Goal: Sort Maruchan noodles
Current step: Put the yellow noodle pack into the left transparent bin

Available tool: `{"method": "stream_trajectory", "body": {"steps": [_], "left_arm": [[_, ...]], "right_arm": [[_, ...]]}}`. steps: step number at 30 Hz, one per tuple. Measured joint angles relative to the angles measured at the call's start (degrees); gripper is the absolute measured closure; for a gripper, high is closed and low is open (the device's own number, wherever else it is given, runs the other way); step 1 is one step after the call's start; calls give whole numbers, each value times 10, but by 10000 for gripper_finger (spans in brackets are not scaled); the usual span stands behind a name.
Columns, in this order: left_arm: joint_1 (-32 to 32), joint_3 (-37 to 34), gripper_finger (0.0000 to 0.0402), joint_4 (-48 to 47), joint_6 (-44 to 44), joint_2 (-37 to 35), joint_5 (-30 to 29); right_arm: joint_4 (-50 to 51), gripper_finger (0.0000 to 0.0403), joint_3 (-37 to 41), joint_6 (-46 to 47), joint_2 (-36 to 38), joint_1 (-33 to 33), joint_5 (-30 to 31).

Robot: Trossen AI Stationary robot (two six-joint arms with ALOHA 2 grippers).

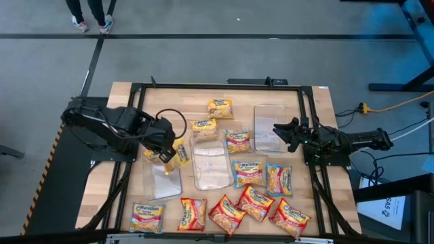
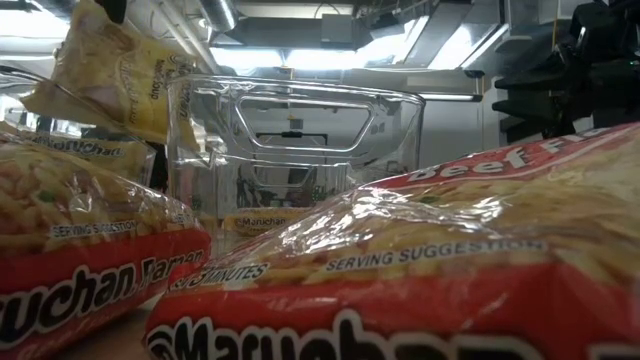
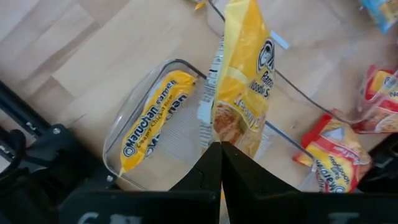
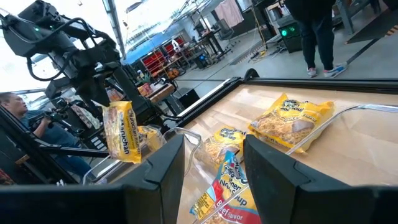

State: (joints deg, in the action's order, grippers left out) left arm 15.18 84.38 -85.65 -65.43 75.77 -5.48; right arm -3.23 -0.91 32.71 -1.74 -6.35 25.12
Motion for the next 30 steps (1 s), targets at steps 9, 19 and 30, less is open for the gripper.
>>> {"method": "stream_trajectory", "body": {"steps": [9, 19, 30], "left_arm": [[0, 0, 401, -8, 15, 33, 22], [19, 0, 401, -43, 19, 66, 60], [41, -26, 401, -43, -1, 66, 90]], "right_arm": [[1, 242, 0, -2, 0, 0, 0], [1, 242, 0, -2, 0, 0, 0], [1, 242, 0, -2, 0, 0, 0]]}}
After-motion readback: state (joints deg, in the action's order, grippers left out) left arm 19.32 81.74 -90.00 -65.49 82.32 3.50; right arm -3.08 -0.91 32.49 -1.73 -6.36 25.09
